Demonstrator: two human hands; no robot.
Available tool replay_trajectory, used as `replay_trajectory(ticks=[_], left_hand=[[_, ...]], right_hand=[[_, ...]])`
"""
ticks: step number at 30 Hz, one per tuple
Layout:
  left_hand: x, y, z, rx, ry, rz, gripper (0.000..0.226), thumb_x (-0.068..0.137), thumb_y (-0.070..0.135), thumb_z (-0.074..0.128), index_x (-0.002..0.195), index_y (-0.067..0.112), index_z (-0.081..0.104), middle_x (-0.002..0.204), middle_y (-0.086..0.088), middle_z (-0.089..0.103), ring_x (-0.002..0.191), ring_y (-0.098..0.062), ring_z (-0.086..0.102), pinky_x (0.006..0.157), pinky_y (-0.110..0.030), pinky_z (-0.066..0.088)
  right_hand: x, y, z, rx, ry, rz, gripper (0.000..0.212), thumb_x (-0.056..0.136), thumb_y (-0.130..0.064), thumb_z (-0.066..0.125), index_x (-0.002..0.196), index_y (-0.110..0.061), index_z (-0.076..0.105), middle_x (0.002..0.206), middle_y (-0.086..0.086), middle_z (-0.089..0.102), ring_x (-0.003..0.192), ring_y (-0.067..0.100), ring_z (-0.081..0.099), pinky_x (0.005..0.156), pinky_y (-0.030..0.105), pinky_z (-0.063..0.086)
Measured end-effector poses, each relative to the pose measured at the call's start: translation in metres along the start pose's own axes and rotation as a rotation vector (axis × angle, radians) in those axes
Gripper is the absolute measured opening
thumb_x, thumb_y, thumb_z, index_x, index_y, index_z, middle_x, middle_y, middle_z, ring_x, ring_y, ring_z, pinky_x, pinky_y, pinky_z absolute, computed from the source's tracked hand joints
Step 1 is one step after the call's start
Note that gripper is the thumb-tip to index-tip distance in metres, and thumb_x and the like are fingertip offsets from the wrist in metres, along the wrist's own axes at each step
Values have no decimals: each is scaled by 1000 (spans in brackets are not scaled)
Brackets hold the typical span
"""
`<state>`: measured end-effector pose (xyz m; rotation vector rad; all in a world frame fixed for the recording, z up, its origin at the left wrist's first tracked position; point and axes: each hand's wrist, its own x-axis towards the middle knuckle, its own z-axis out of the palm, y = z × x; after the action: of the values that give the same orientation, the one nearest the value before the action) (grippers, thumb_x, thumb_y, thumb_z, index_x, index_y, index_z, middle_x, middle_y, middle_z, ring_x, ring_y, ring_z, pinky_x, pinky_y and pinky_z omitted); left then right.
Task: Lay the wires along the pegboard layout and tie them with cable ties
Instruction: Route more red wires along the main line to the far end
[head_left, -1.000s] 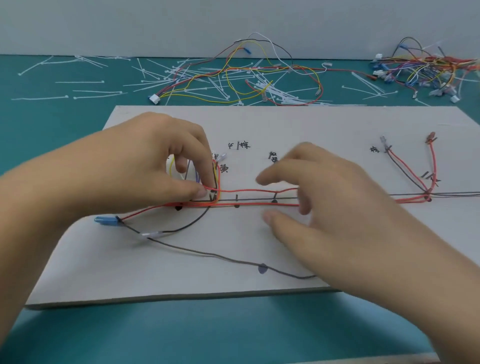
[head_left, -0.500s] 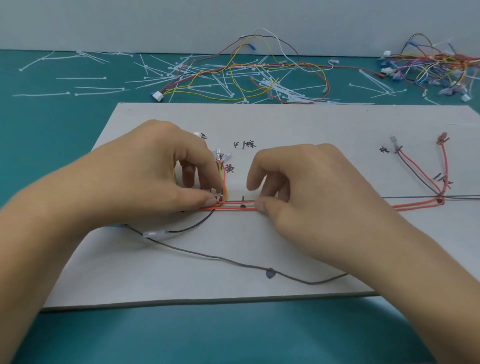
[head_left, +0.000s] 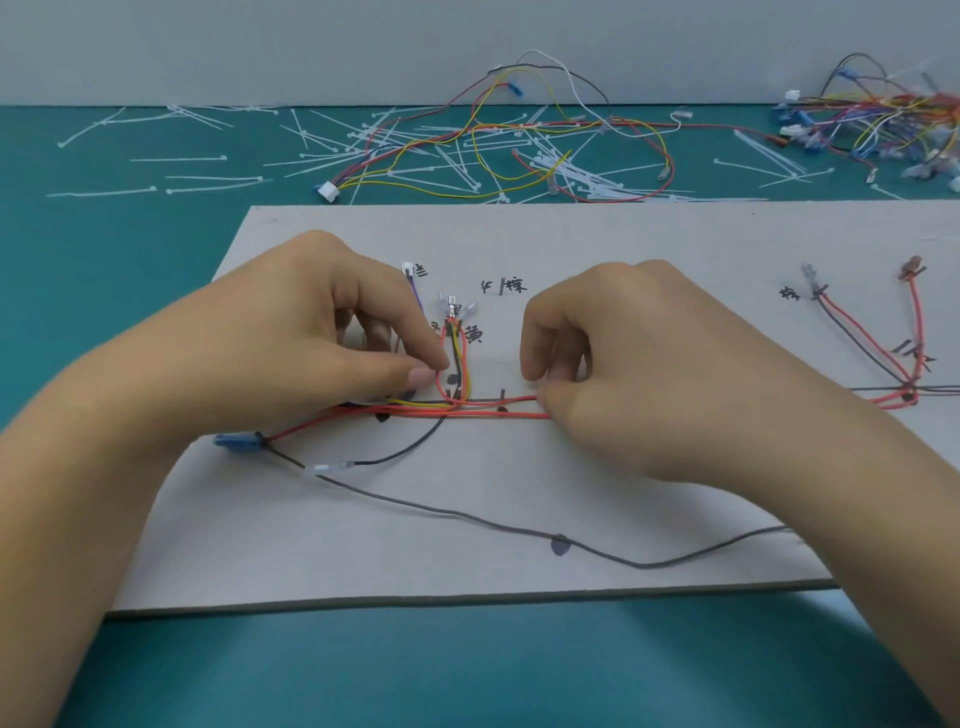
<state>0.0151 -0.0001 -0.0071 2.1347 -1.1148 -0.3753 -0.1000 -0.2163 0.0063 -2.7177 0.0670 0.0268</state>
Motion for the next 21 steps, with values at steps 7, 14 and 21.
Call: replay_trajectory(ticks=[7, 14, 21], left_hand=[[0, 0, -1, 7, 63, -20, 23, 82, 32, 65, 93, 47, 79, 82, 11, 79, 69, -29, 66, 68, -50, 56], [-17, -16, -27, 33, 15, -6, 28, 74, 58, 78, 96, 42, 80, 77, 2, 72, 66, -30, 55, 64, -47, 51], [-24, -11, -17, 130, -59, -68, 33, 61, 51, 81, 92, 43, 73, 77, 17, 74, 63, -8, 64, 59, -24, 54]], right_hand=[[1, 10, 2, 54, -52, -34, 18, 86, -14, 61, 82, -32, 65, 75, -14, 62, 68, -1, 56, 52, 13, 37], [-3, 13, 3, 15, -103, -112, 20, 94, -15, 54, 98, -34, 57, 83, -16, 58, 74, -3, 49, 65, 31, 41], [-4, 16, 5, 55, -87, -121, 19, 93, -14, 55, 96, -33, 57, 75, -18, 58, 72, -5, 51, 58, 23, 36]])
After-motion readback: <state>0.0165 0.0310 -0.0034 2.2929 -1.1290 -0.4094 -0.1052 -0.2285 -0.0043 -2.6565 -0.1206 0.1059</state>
